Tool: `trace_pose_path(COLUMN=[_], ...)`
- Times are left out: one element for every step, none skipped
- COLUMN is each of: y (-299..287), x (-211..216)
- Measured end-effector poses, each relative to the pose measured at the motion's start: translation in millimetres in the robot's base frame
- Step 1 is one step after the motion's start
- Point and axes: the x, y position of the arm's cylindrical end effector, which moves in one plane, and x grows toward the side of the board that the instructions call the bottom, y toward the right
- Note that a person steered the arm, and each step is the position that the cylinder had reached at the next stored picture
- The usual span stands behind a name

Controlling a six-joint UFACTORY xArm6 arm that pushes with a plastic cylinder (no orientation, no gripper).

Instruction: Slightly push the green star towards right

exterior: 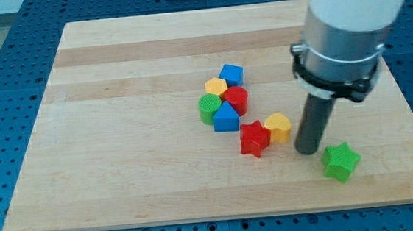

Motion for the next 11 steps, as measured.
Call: trace_pose_path(y=[-15.8, -17.6, -19.7, -18.8, 0.0, 22.4, 44.9, 59.5, 61.1, 50.7, 48.1], x=[15.5, 38.6, 39.0, 41.1, 41.1, 38.2, 36.5, 35.3, 30.3, 3.1, -26.1])
